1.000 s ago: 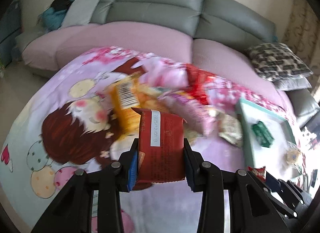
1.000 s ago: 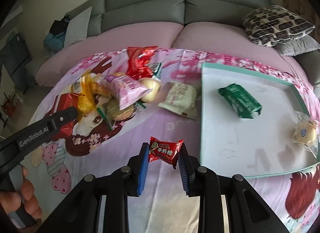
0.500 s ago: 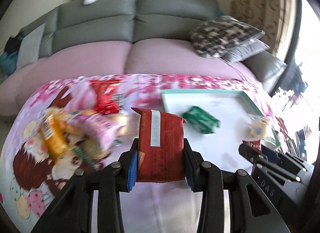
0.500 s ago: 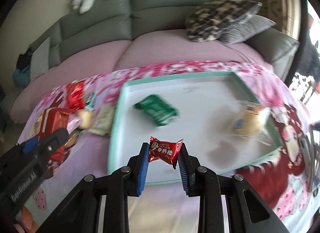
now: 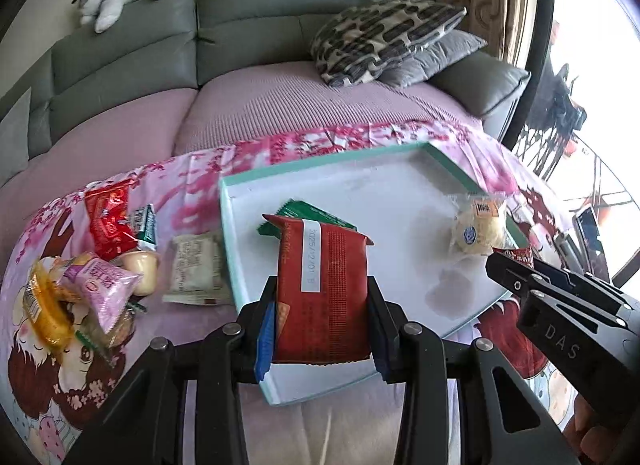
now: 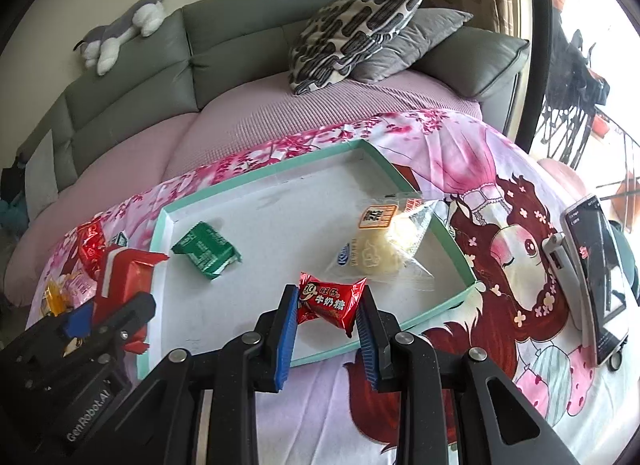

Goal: Organize snacks
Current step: 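Carry the red pack into the tray with the left tool while the right tool releases the candy there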

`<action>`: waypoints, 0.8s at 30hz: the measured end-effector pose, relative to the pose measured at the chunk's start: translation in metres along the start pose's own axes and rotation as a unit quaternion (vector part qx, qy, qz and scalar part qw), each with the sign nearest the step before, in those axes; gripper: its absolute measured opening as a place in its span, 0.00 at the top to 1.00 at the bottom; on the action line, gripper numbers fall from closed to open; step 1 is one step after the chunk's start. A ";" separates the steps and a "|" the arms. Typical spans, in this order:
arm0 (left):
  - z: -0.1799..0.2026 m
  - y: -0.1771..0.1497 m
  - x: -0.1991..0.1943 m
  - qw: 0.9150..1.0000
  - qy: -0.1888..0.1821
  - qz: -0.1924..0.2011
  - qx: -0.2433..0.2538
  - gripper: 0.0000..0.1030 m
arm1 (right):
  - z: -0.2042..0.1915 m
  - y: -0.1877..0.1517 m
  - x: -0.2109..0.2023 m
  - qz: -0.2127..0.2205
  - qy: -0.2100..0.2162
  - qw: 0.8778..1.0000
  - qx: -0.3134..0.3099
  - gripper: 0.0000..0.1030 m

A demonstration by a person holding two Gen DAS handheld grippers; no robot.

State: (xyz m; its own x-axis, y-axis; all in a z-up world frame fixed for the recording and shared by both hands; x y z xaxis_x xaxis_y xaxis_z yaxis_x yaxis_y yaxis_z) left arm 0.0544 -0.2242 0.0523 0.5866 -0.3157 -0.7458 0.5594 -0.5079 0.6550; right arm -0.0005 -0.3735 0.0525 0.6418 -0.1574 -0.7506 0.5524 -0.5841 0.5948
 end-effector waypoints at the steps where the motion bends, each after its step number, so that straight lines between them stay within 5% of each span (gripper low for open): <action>1: 0.002 -0.001 0.004 1.000 -0.001 -0.005 0.001 0.60 | 0.001 0.000 0.003 -0.002 0.000 1.000 0.001 0.71; 16: -0.005 -0.007 0.023 0.999 -0.001 -0.023 -0.028 0.60 | 0.002 -0.010 0.033 -0.039 -0.012 0.999 0.000 0.69; 19: -0.012 -0.010 0.025 0.999 0.003 -0.032 -0.039 0.49 | 0.002 -0.012 0.037 -0.043 -0.025 0.999 -0.005 0.68; 24: -0.026 -0.015 0.026 0.997 0.025 -0.045 -0.061 0.39 | -0.003 -0.014 0.036 -0.040 -0.022 0.999 -0.016 0.45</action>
State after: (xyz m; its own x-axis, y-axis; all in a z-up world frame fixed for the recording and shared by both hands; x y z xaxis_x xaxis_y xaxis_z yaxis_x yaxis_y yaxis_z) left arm 0.0763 -0.2043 0.0258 0.5567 -0.2315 -0.7978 0.6770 -0.4302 0.5972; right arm 0.0168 -0.3686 0.0177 0.5705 -0.1470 -0.8081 0.6186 -0.5703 0.5405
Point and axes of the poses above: each gripper's, at about its wrist camera, not at the fingertips, and x roughly the way its jaws point, z to its right, y to its top, the point moved 3 cm from there along x, roughly the way its jaws point, and after that the axes turned 13 degrees about x, right-handed, at the moved point
